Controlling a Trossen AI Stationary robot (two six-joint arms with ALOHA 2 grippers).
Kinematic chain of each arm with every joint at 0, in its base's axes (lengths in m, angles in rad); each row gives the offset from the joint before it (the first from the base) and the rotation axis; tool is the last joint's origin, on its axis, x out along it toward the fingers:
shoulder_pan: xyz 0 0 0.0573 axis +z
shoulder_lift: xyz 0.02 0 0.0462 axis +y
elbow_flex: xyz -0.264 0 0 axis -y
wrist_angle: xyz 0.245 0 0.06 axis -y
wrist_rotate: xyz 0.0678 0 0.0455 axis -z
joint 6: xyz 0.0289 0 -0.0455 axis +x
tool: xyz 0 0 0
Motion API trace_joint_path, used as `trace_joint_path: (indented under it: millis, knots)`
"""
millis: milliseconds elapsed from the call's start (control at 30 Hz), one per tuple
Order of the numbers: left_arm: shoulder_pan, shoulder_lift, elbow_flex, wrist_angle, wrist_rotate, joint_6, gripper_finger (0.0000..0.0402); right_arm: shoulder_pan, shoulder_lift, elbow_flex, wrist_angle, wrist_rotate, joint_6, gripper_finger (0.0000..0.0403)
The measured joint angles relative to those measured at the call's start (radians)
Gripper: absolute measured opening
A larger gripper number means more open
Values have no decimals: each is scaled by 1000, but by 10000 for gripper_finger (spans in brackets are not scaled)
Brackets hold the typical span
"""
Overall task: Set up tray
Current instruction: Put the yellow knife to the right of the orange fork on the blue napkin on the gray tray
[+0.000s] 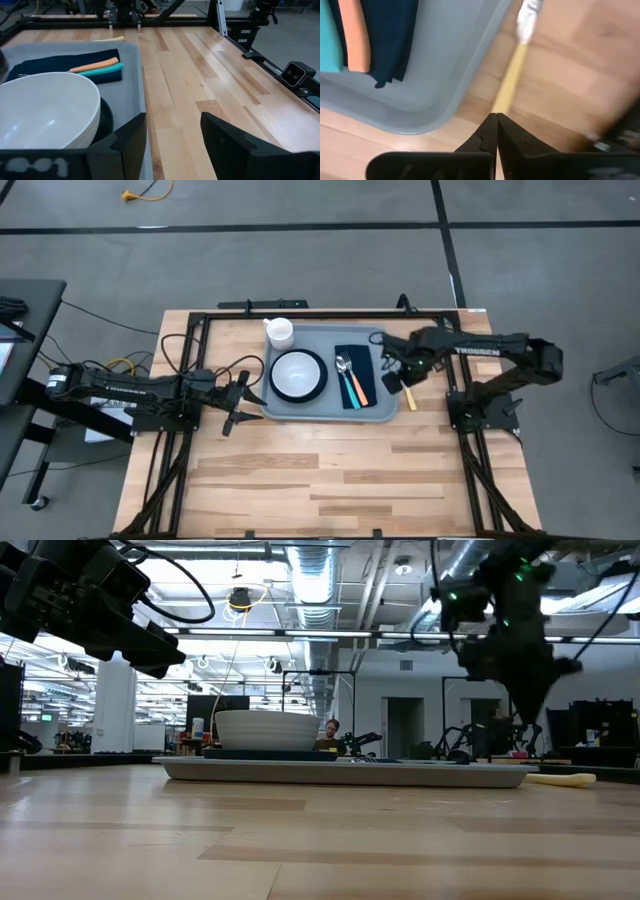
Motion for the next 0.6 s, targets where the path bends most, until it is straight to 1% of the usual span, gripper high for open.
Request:
trace_joint_path:
  millis: [67, 133, 267, 333, 600]
  knots:
    - [0, 0, 0, 0, 0, 0, 176, 0, -27, -83, 91, -29, 1, 0]
    - [0, 0, 0, 0, 0, 0, 176, 0, -39, -147, 168, -30, 7, 0]
    - [0, 0, 0, 1, 0, 0, 176, -17, -34, -218, 254, -29, -3, 8]
    - [0, 0, 0, 1, 0, 1, 176, -29, -22, -230, 274, -29, -22, 24]
    - [0, 0, 0, 1, -2, 2, 176, -96, 59, -234, 284, 11, -100, 116]
